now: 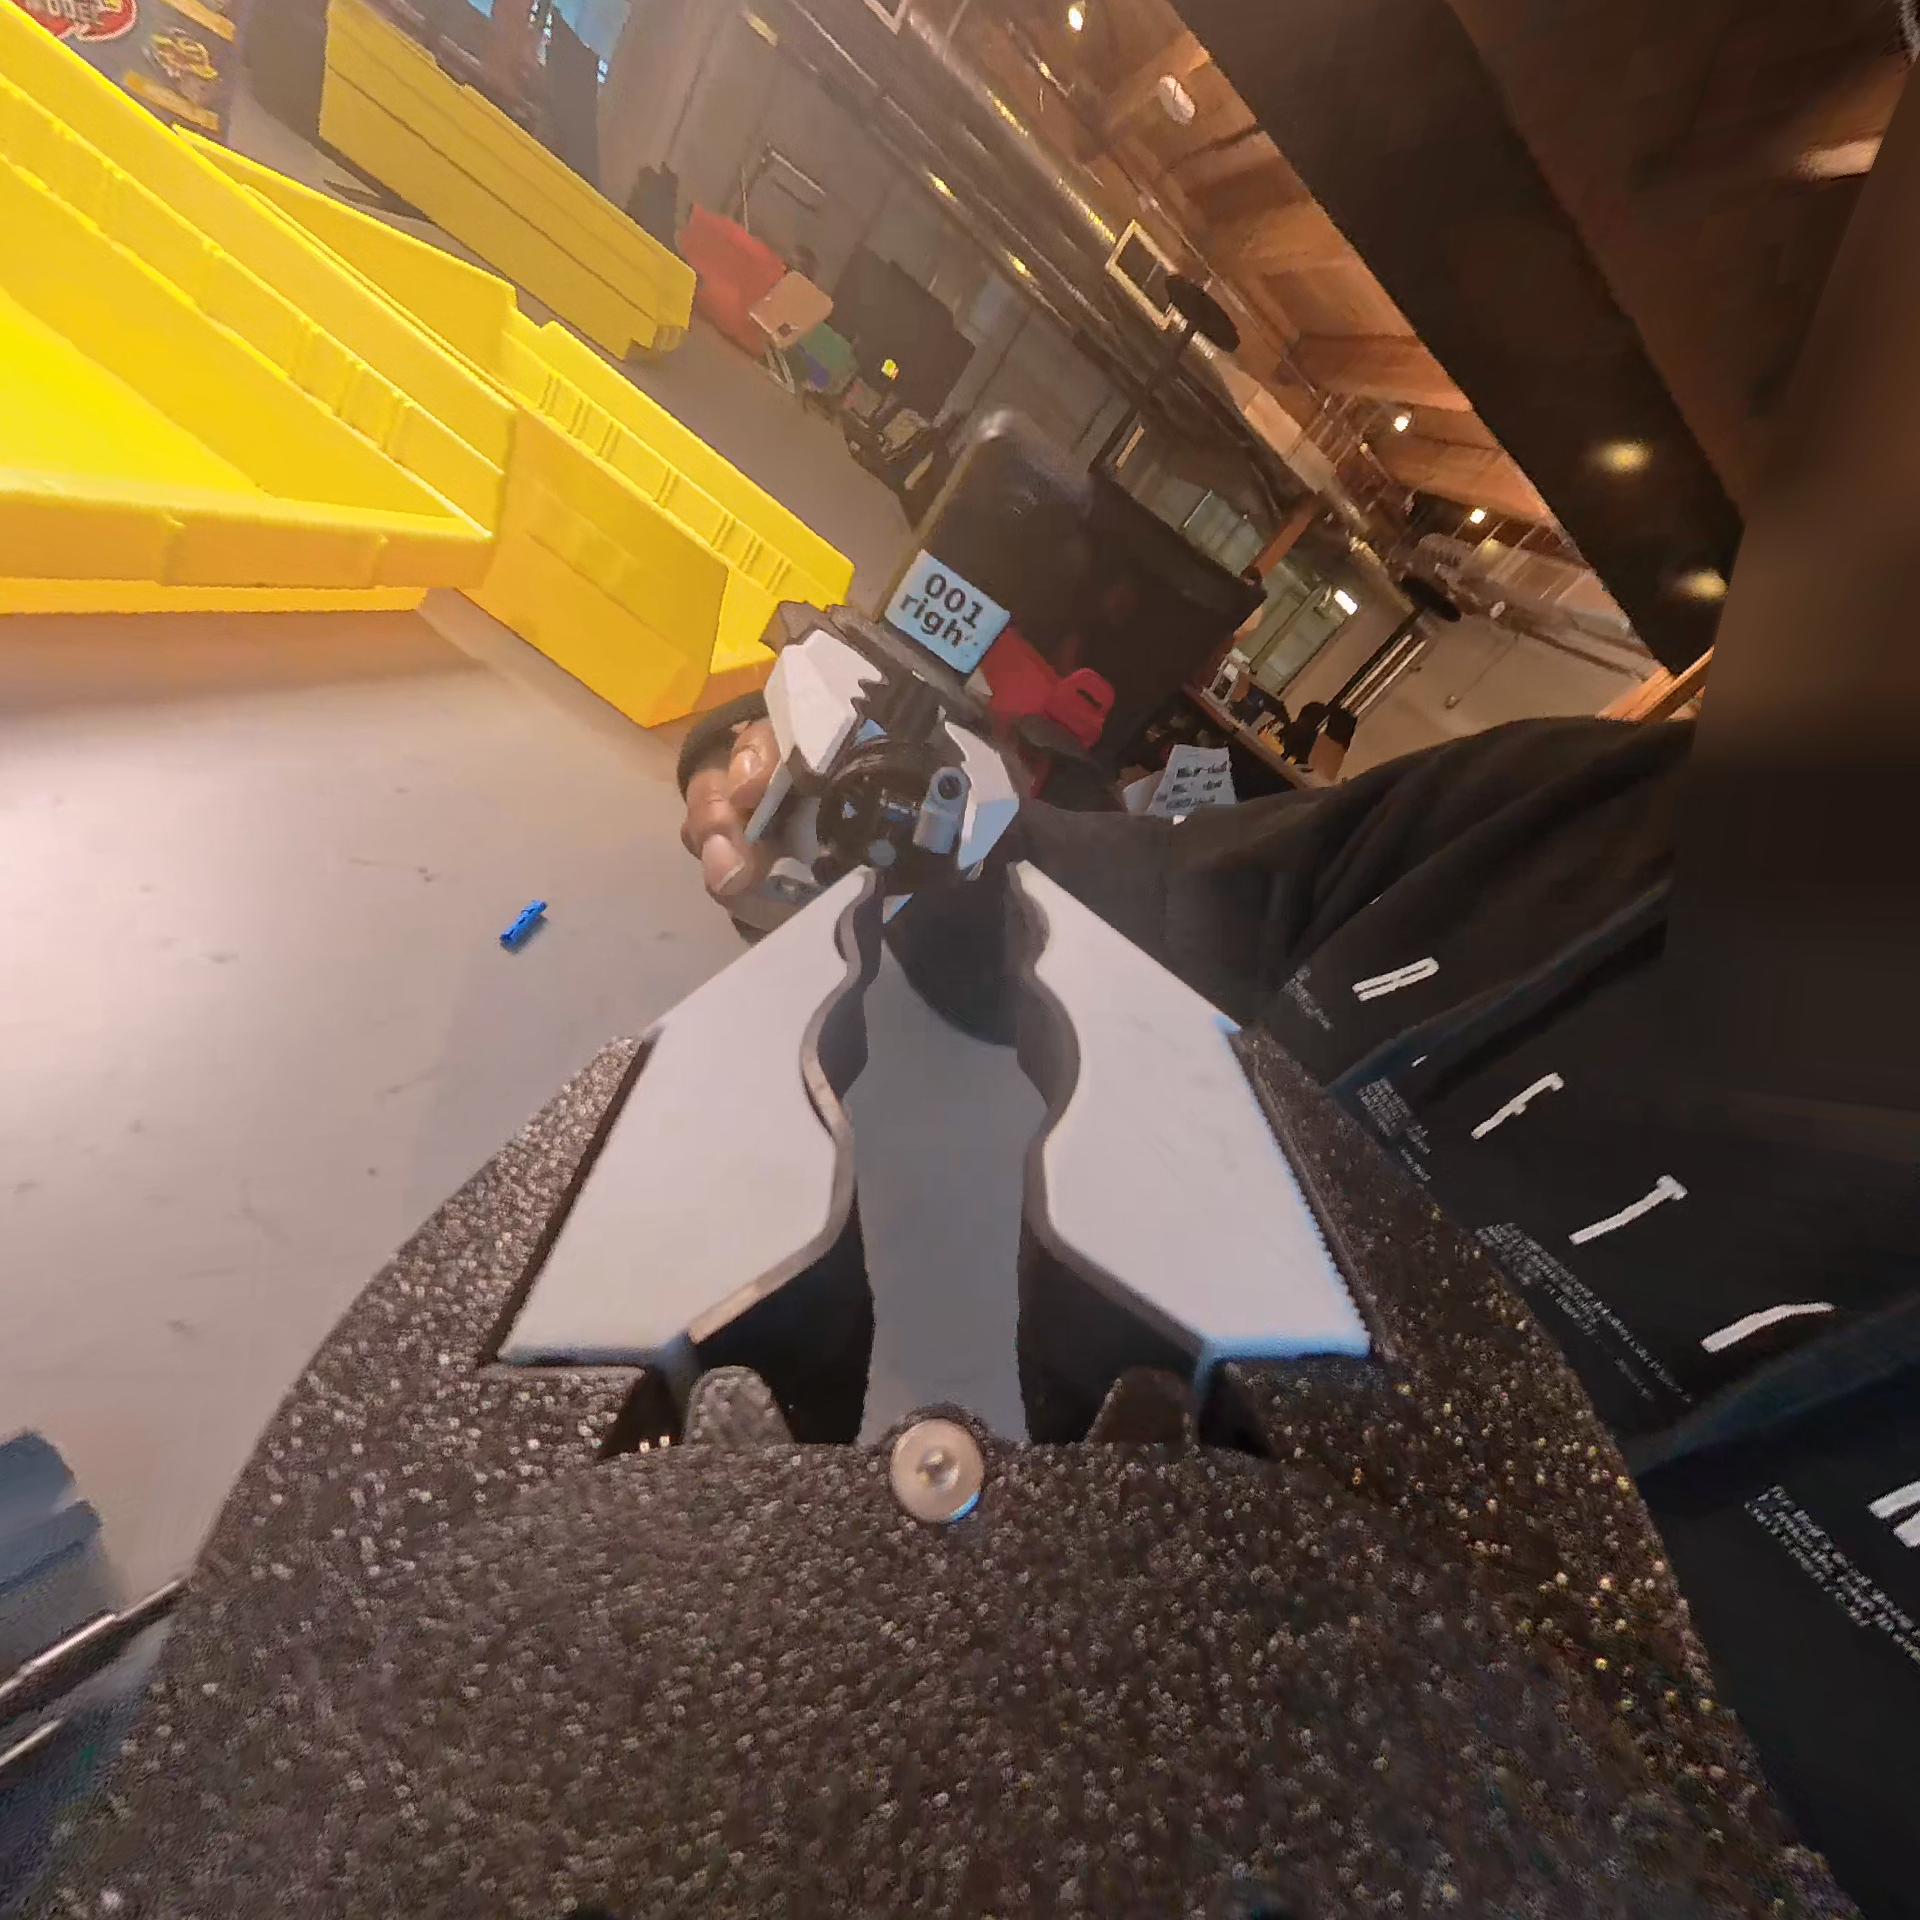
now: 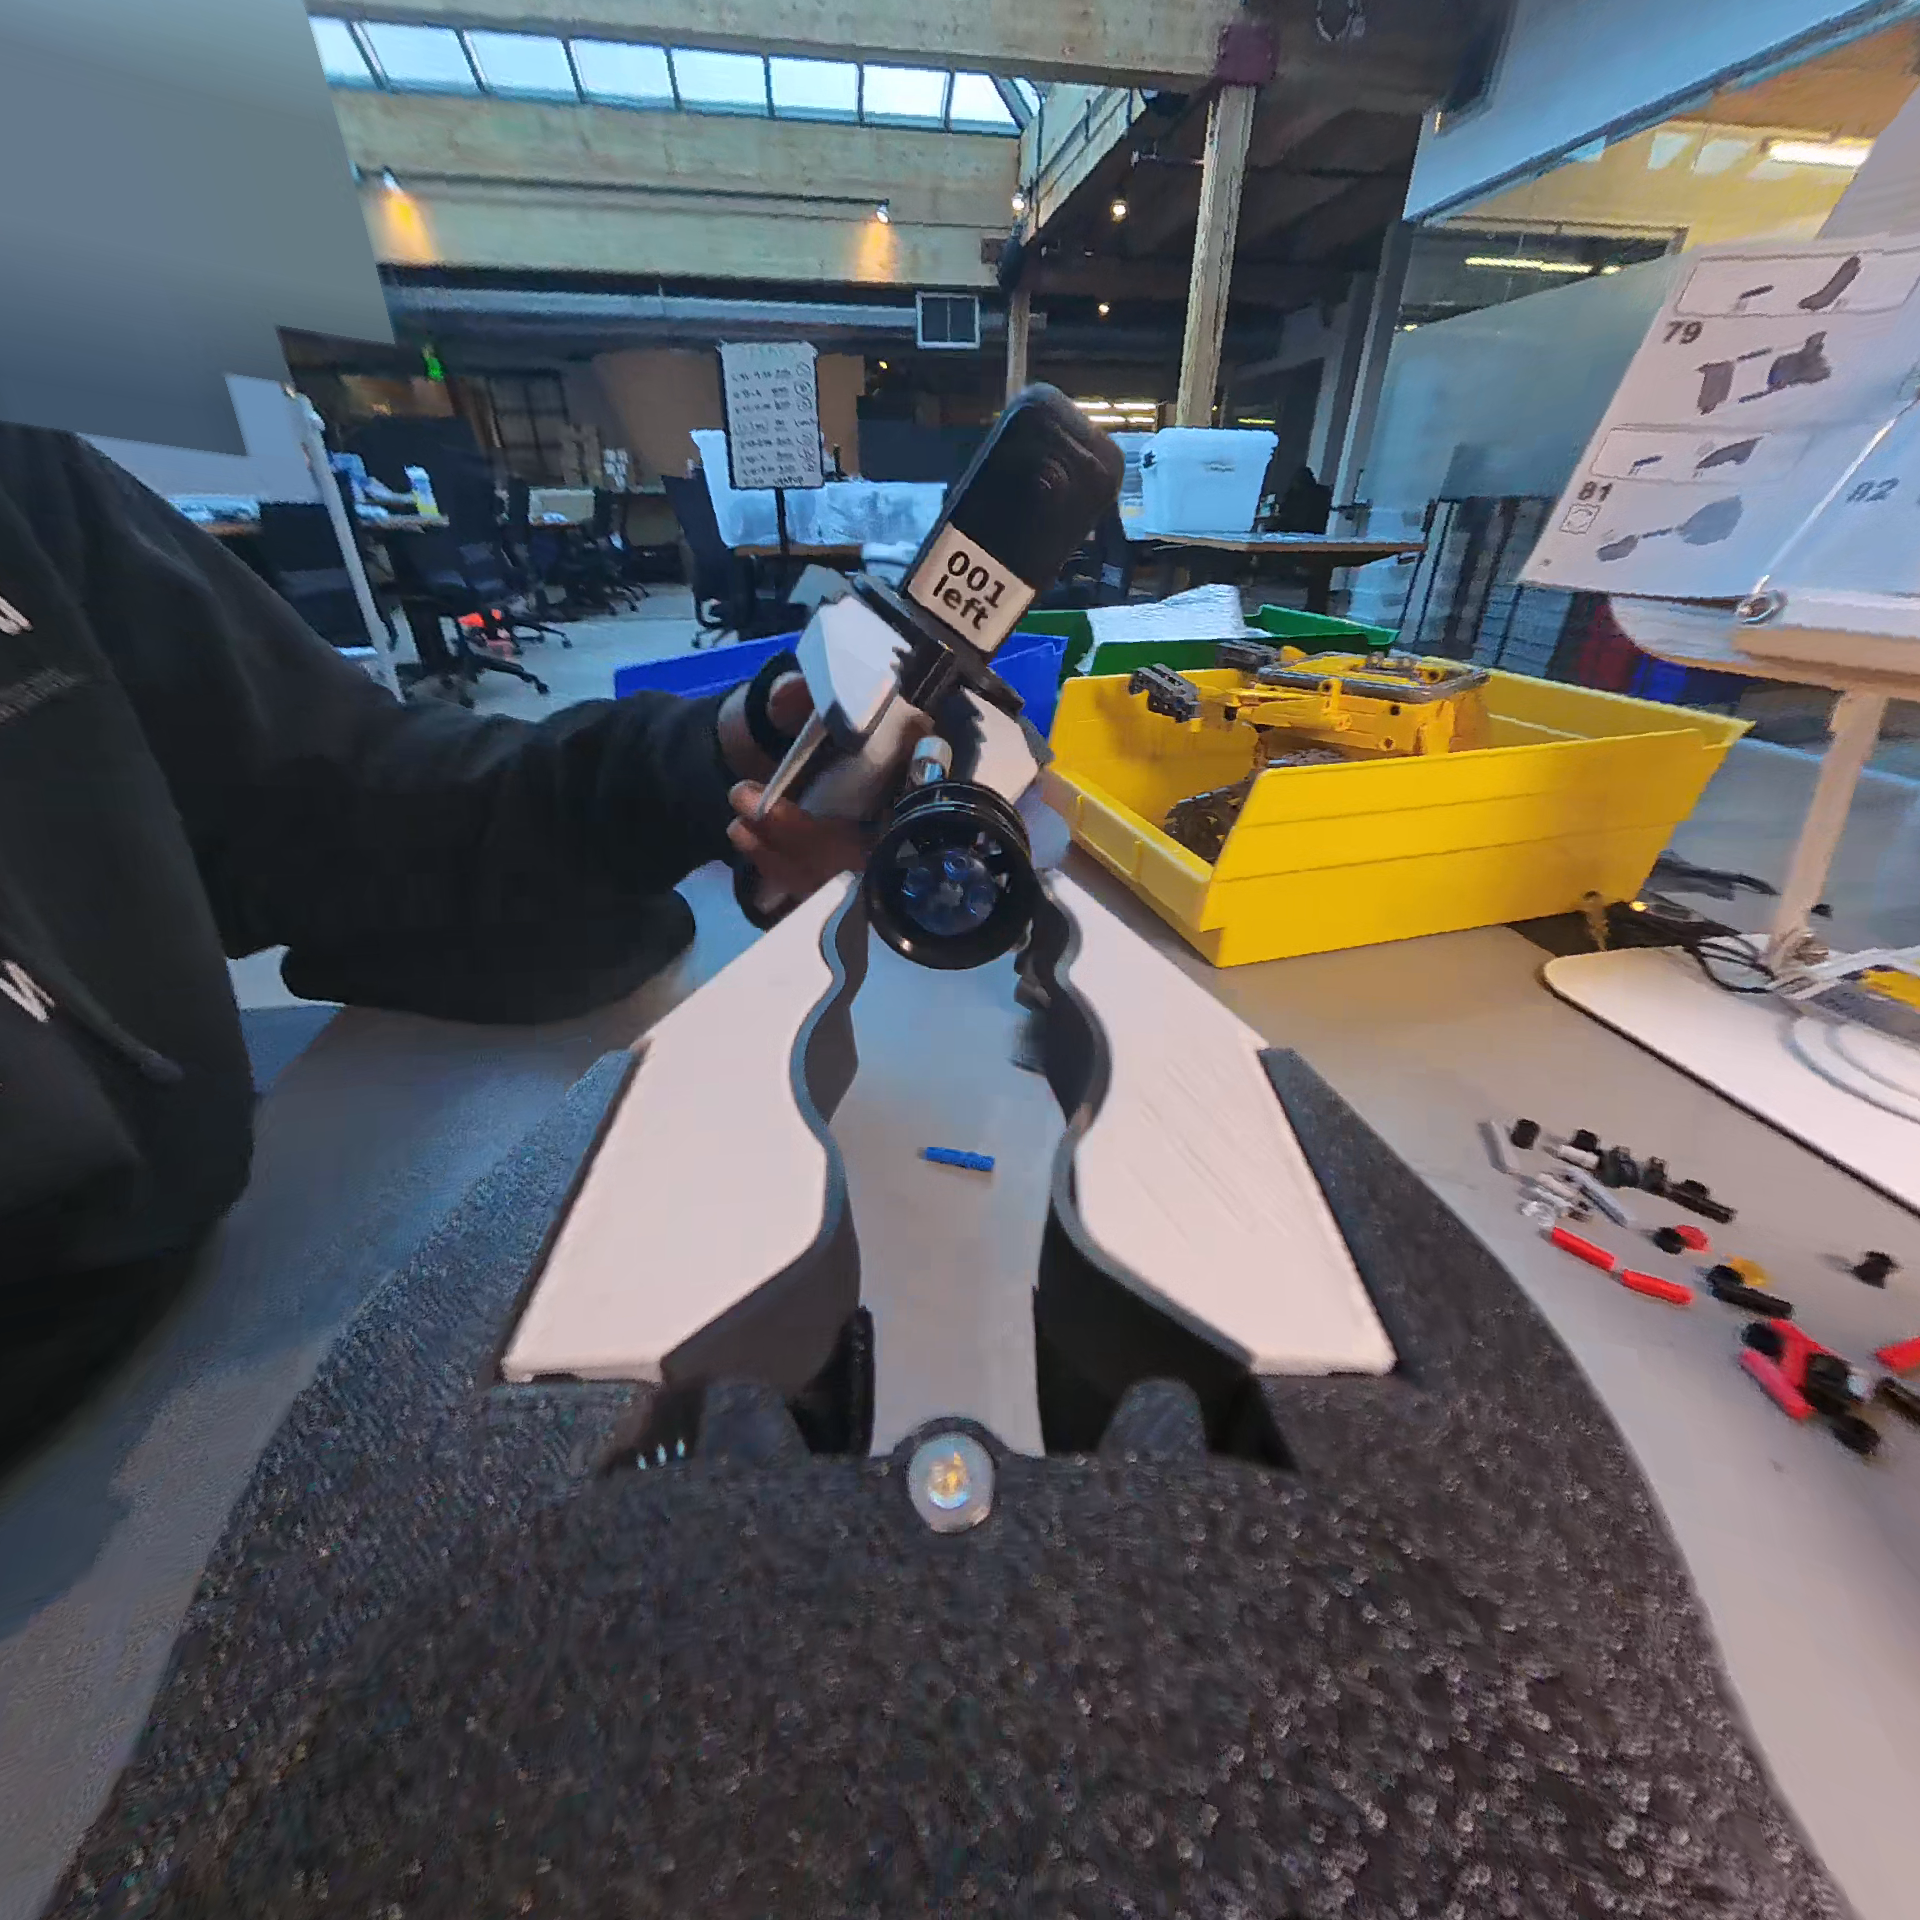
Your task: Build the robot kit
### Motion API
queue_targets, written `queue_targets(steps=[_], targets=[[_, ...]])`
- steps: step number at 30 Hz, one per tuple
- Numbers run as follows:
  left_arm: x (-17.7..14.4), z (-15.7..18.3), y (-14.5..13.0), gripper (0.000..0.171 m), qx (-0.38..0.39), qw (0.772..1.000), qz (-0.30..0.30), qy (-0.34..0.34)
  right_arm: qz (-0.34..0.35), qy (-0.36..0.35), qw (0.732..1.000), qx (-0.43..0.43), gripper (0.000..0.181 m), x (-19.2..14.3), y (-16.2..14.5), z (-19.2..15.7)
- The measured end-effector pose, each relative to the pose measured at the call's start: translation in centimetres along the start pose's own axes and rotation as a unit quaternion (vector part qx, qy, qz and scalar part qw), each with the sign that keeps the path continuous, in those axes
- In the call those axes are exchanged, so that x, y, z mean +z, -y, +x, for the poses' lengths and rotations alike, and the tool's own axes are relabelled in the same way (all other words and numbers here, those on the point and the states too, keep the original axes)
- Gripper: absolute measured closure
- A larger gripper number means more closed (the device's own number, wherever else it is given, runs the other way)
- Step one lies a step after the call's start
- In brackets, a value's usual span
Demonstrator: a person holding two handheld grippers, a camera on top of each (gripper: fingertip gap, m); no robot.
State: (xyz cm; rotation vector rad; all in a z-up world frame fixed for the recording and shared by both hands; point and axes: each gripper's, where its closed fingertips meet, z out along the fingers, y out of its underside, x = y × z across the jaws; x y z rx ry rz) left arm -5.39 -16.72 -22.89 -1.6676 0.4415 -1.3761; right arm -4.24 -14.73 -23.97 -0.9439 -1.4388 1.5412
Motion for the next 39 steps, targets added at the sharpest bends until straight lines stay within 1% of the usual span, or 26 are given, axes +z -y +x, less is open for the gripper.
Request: queue_targets(steps=[5, 9, 12, 18, 19, 20, 24, 26, 28, 30, 32, 34, 36, 39], targets=[[0.2, -0.4, 0.2, 0.149, -0.077, 0.997, 0.022, -0.021, -0.019, -0.040, 0.996, -0.078, 0.150, 0.1, -0.3, 0.5], [0.2, -0.9, 0.4, 0.150, -0.110, 0.993, 0.039, -0.018, -0.034, -0.061, 0.990, -0.124, 0.150, 0.1, -0.4, 0.8], [0.4, -1.4, 0.1, 0.151, -0.118, 0.992, 0.037, -0.012, -0.047, -0.071, 0.983, -0.165, 0.150, 0.1, -0.7, 0.8], [0.6, -1.6, -0.4, 0.155, -0.123, 0.992, 0.031, -0.013, -0.080, -0.087, 0.956, -0.268, 0.150, 0.2, -1.1, 0.5], [0.6, -1.6, -0.4, 0.157, -0.121, 0.992, 0.030, -0.016, -0.083, -0.088, 0.953, -0.279, 0.150, 0.2, -1.2, 0.5], [0.5, -1.4, -0.5, 0.163, -0.117, 0.993, 0.028, -0.020, -0.086, -0.089, 0.950, -0.285, 0.150, 0.1, -1.2, 0.5], [0.7, -0.8, -1.0, 0.164, -0.070, 0.997, 0.015, -0.040, -0.070, -0.071, 0.958, -0.269, 0.150, 0.0, -0.8, 0.0], [0.8, -0.1, -1.4, 0.164, -0.024, 0.998, 0.003, -0.052, -0.055, -0.043, 0.971, -0.228, 0.150, 0.0, -0.6, -0.7], [1.1, 0.1, -2.3, 0.164, 0.034, 0.998, -0.025, -0.040, -0.041, -0.010, 0.983, -0.177, 0.150, -0.3, -0.4, -1.2], [1.5, 0.5, -2.6, 0.166, 0.083, 0.995, -0.038, -0.033, -0.028, 0.017, 0.989, -0.142, 0.150, -0.5, -0.2, -1.8], [1.7, 1.1, -2.8, 0.166, 0.116, 0.992, -0.044, -0.035, -0.012, 0.042, 0.994, -0.105, 0.150, -0.6, 0.2, -2.3], [1.8, 1.7, -2.8, 0.166, 0.135, 0.989, -0.047, -0.039, 0.000, 0.060, 0.995, -0.079, 0.150, -0.6, 0.5, -2.7], [1.8, 1.9, -2.8, 0.166, 0.138, 0.988, -0.049, -0.042, 0.007, 0.068, 0.996, -0.064, 0.150, -0.6, 0.6, -2.9], [1.8, 1.9, -2.7, 0.166, 0.143, 0.988, -0.049, -0.036, 0.007, 0.066, 0.996, -0.064, 0.149, -0.6, 0.6, -2.8]])
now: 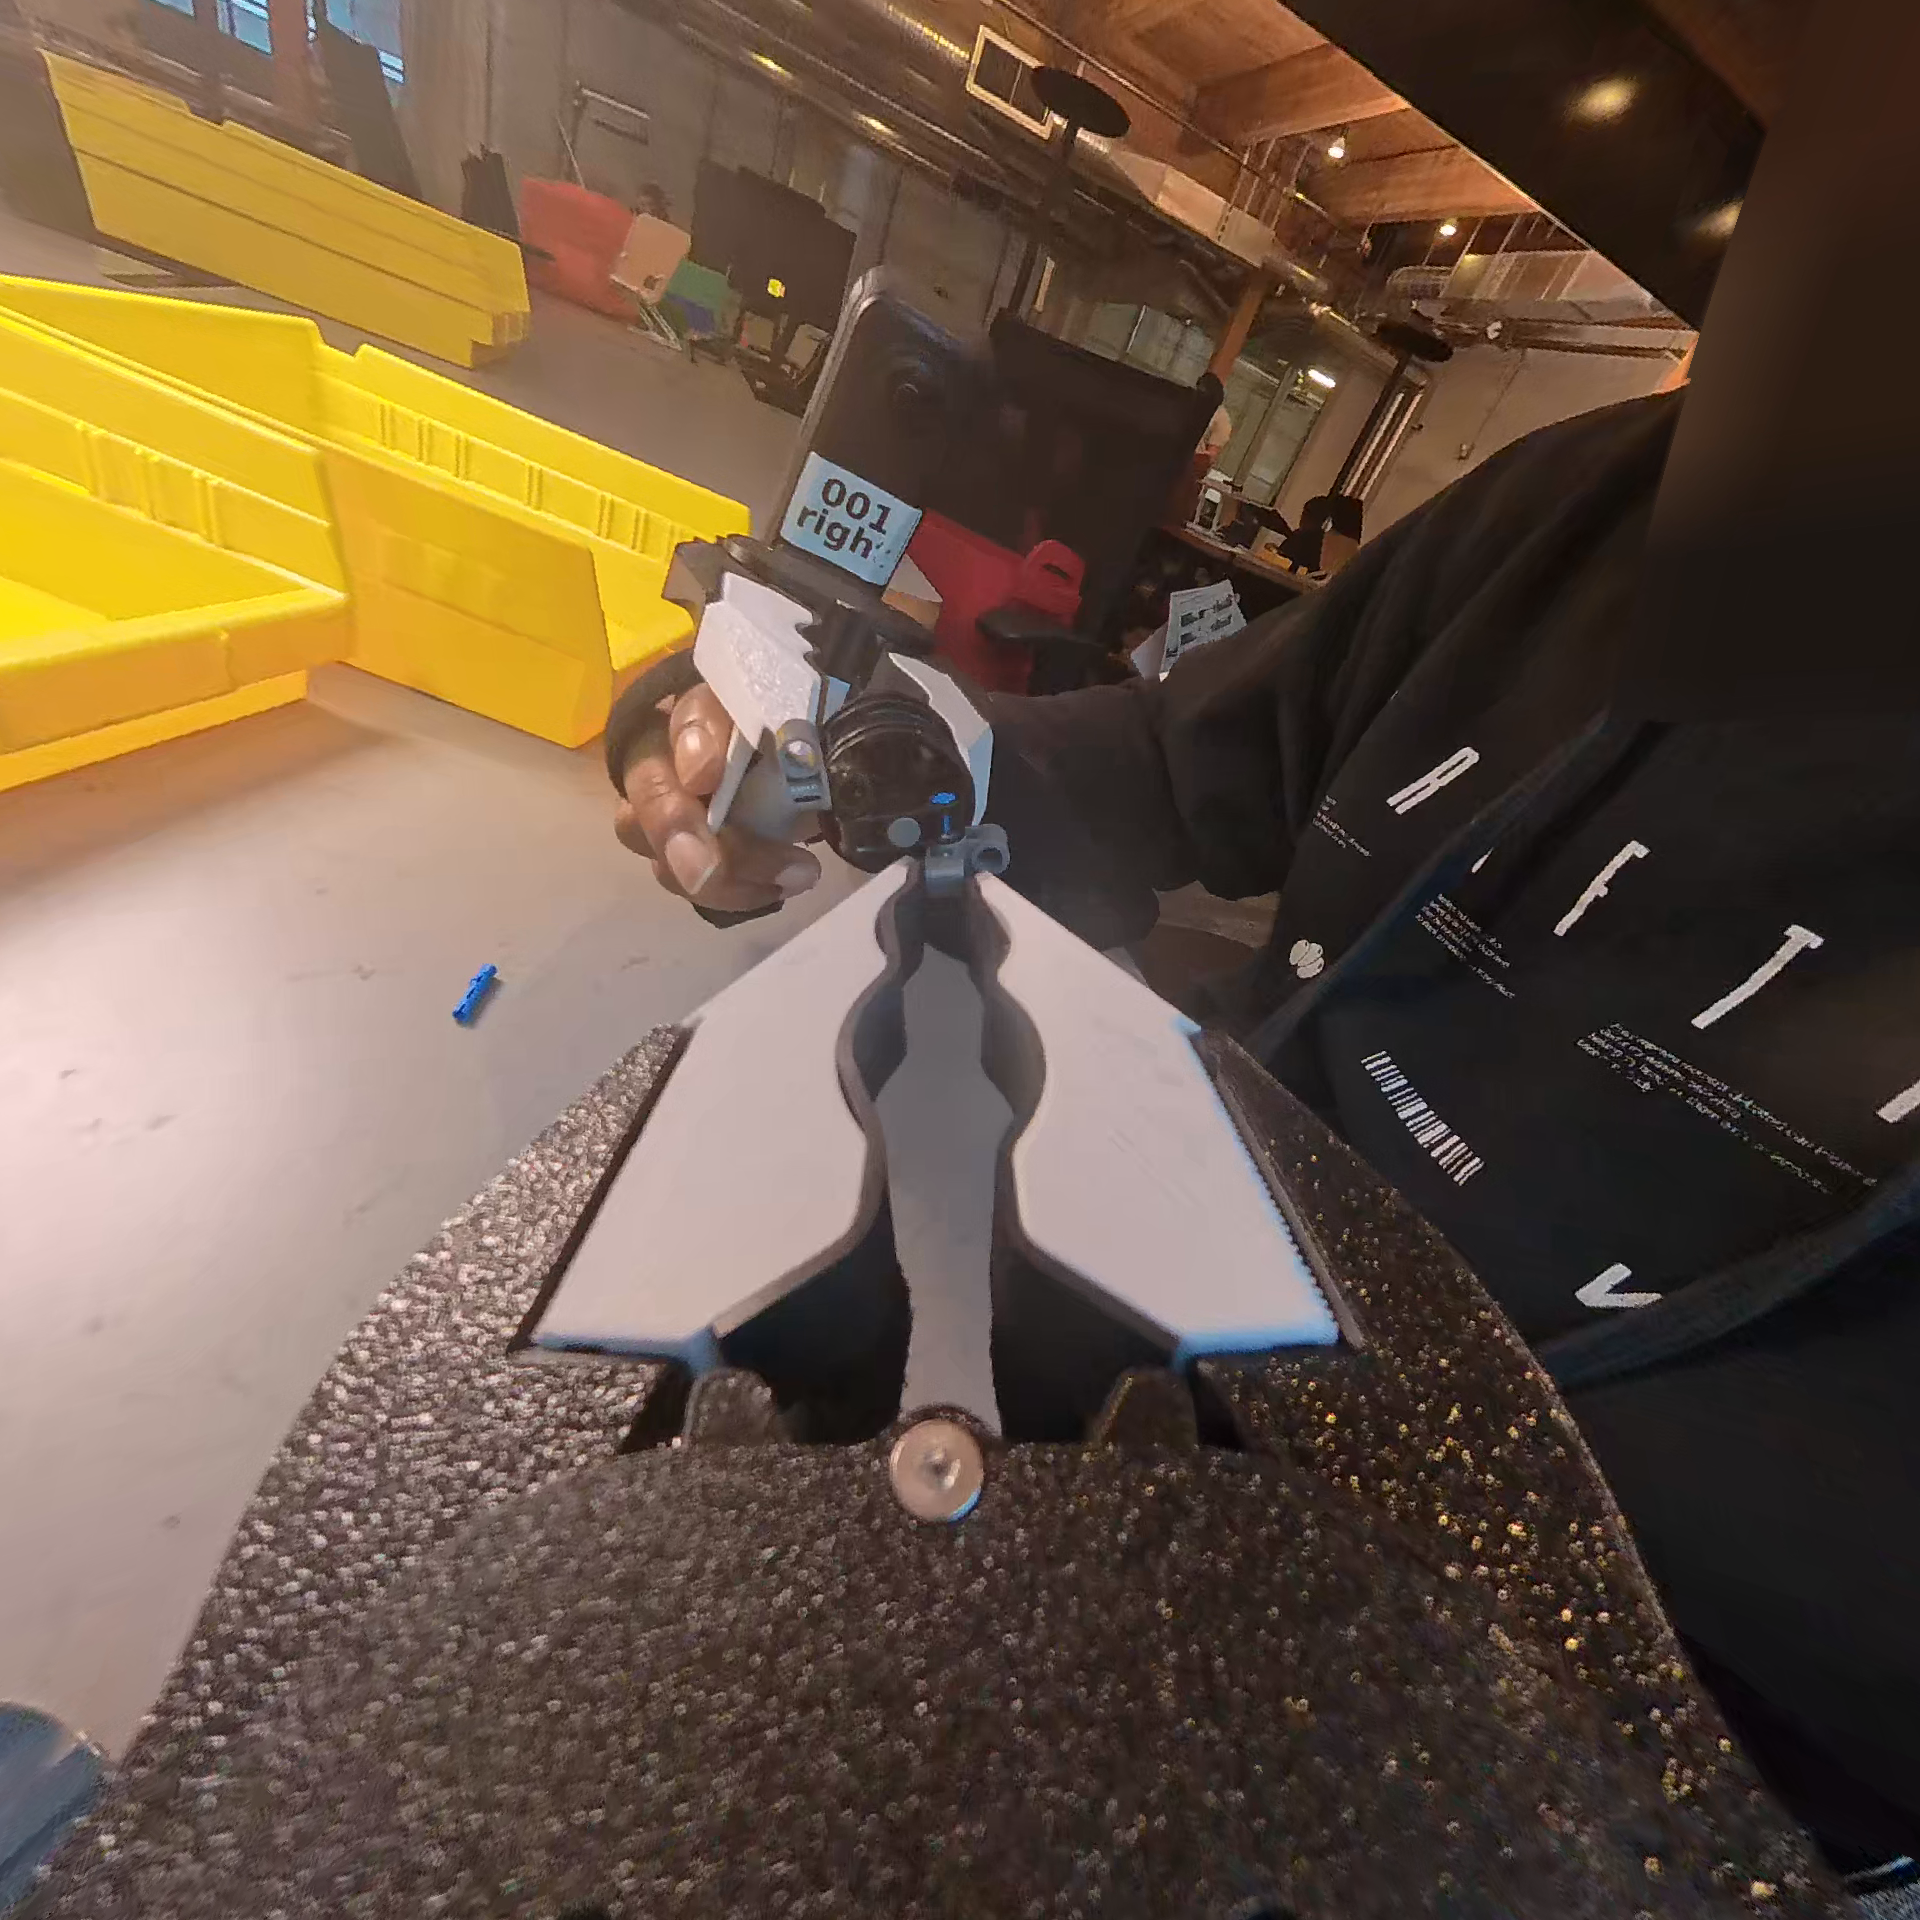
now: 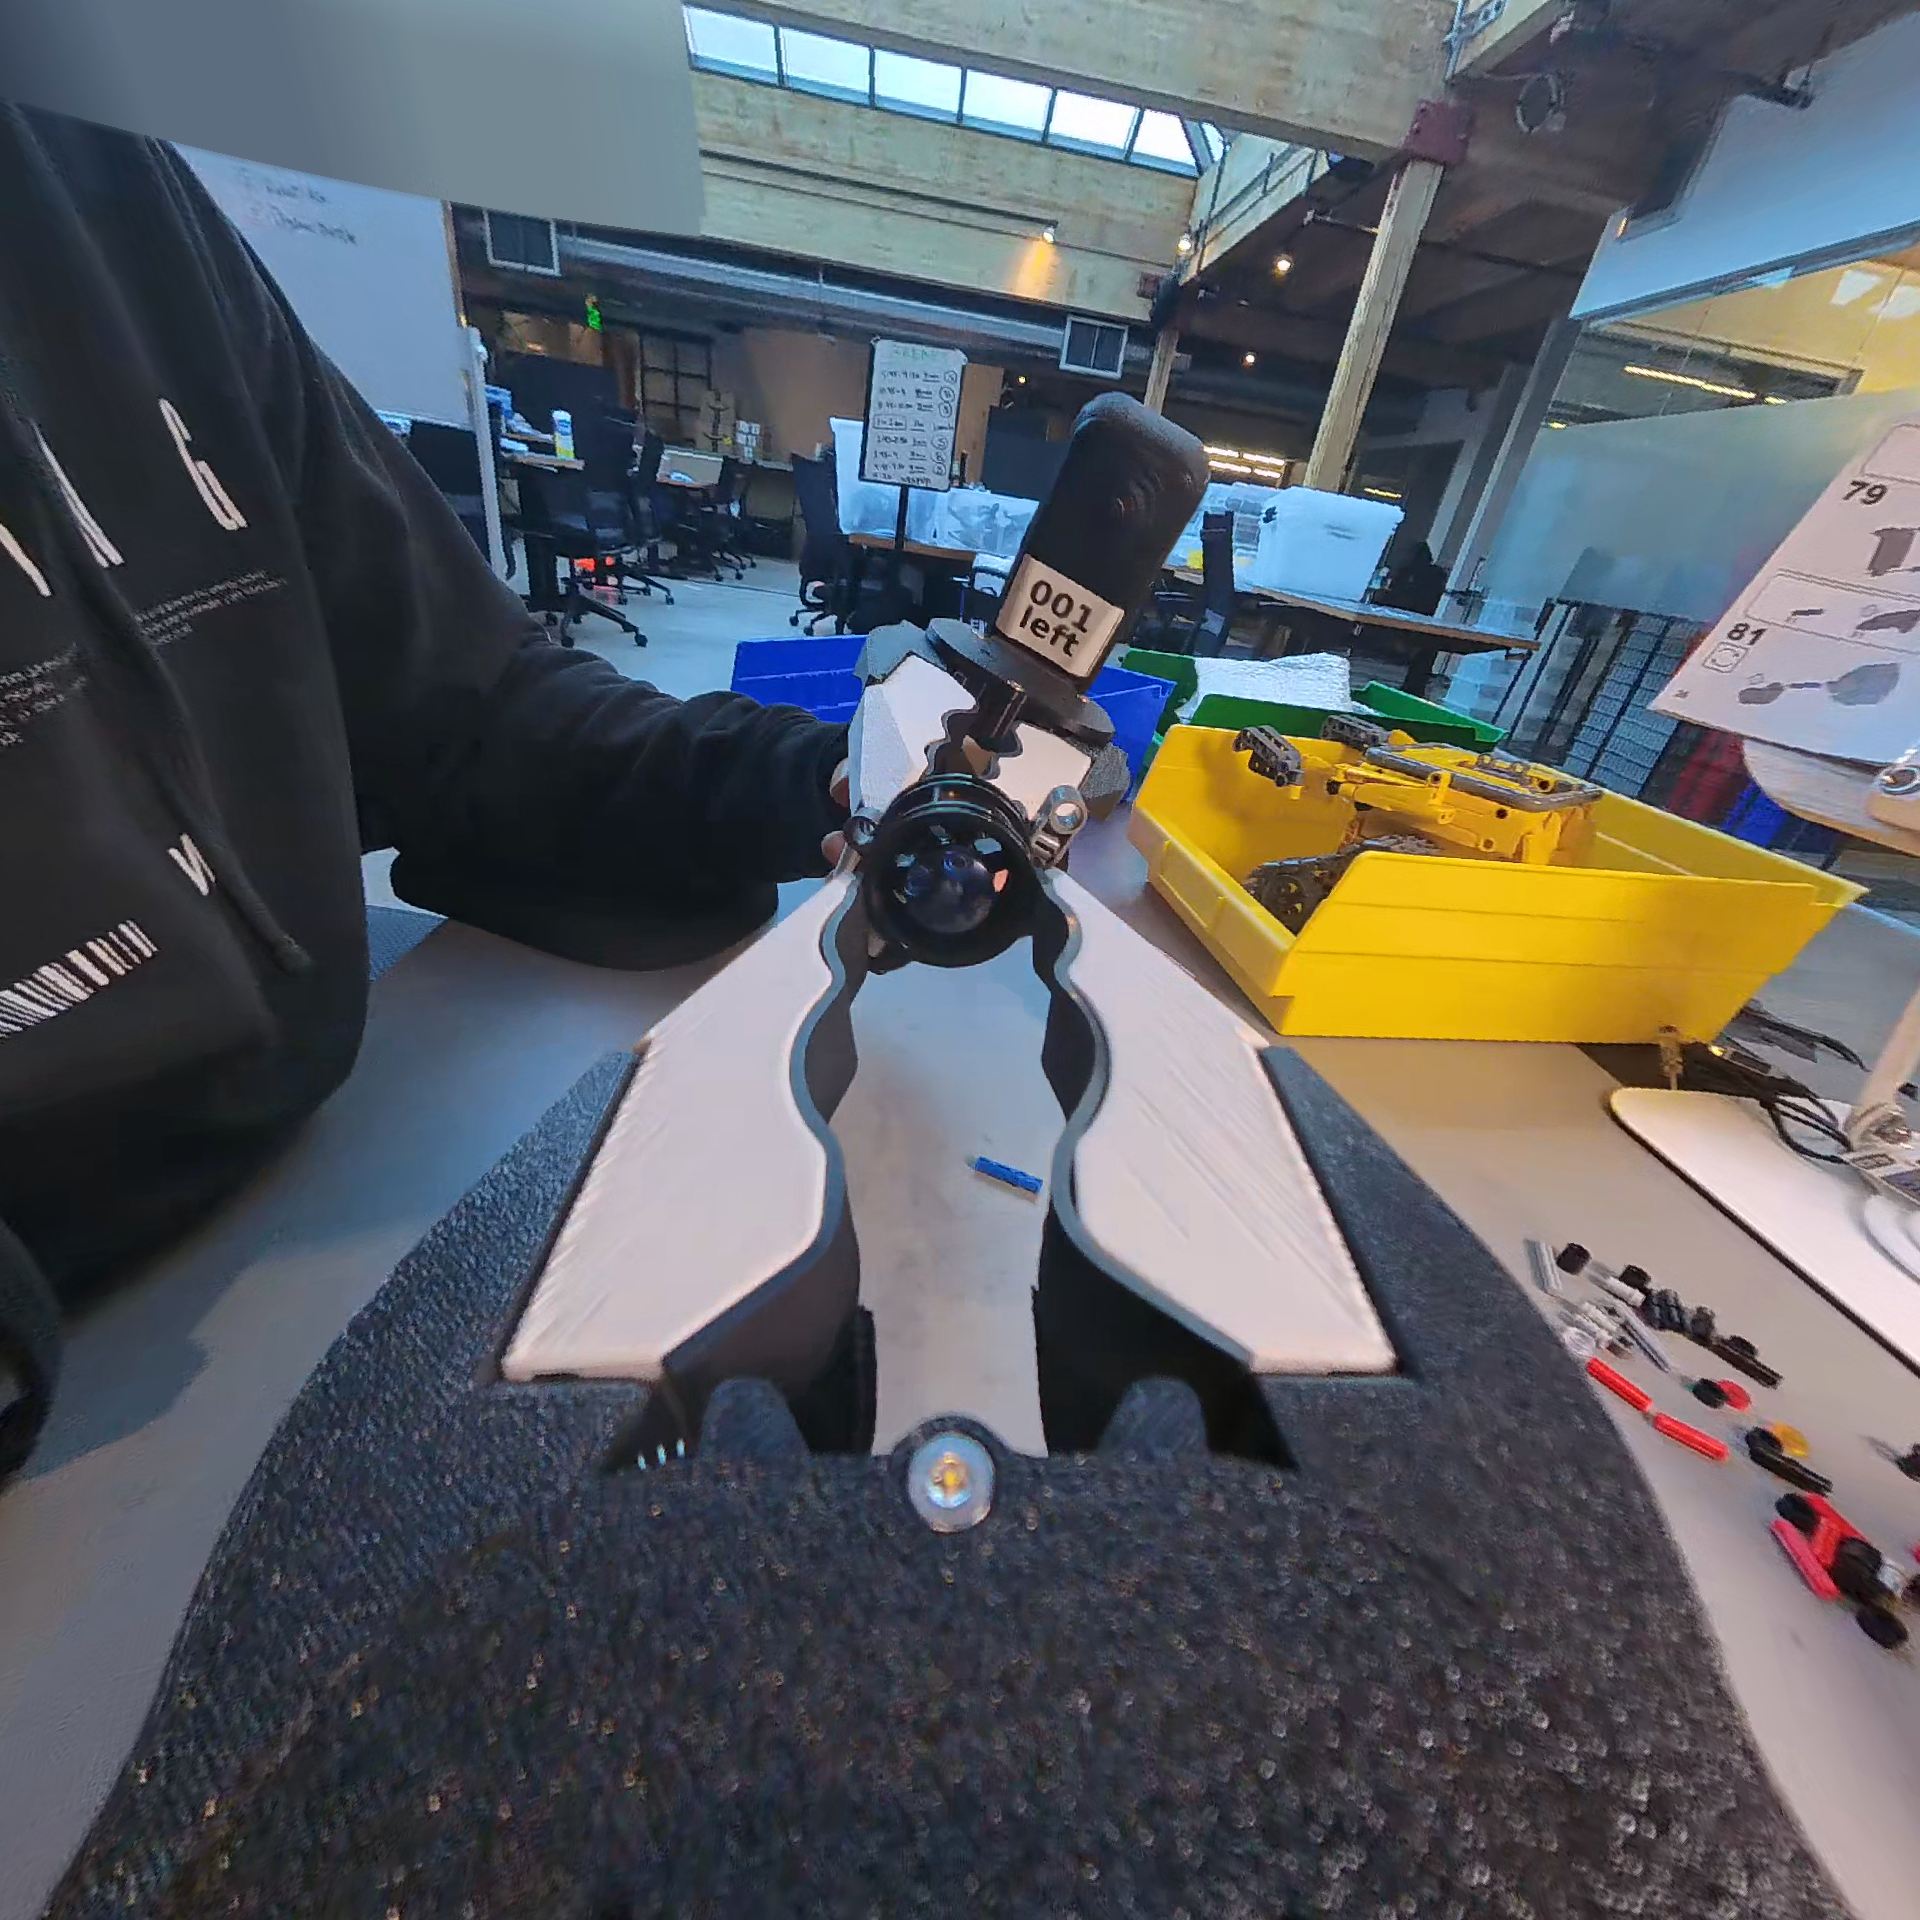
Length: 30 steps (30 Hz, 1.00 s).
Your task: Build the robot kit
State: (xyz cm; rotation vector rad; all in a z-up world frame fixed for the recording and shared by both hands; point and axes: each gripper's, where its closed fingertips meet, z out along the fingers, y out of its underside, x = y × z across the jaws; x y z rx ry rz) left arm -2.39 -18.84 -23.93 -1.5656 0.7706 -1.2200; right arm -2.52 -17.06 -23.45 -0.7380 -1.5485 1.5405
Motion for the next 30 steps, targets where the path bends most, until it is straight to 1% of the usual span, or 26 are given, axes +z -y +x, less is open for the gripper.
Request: queue_targets(steps=[4, 8, 10, 30], targets=[[0.0, -0.3, 0.1, 0.166, 0.015, 1.000, -0.002, 0.019, -0.002, -0.009, 1.000, -0.003, 0.149, -0.1, -0.1, 0.3], [-0.1, -1.2, -0.1, 0.165, 0.047, 0.997, -0.016, 0.056, -0.016, -0.025, 0.999, -0.020, 0.150, -0.2, -0.5, 0.9], [-0.1, -1.3, -0.2, 0.166, 0.059, 0.996, -0.021, 0.064, -0.022, -0.026, 0.999, -0.024, 0.150, -0.2, -0.6, 0.9], [-0.2, -1.5, -0.7, 0.165, 0.052, 0.997, -0.023, 0.056, -0.037, -0.027, 0.999, -0.027, 0.150, -0.1, -1.2, 0.9]])
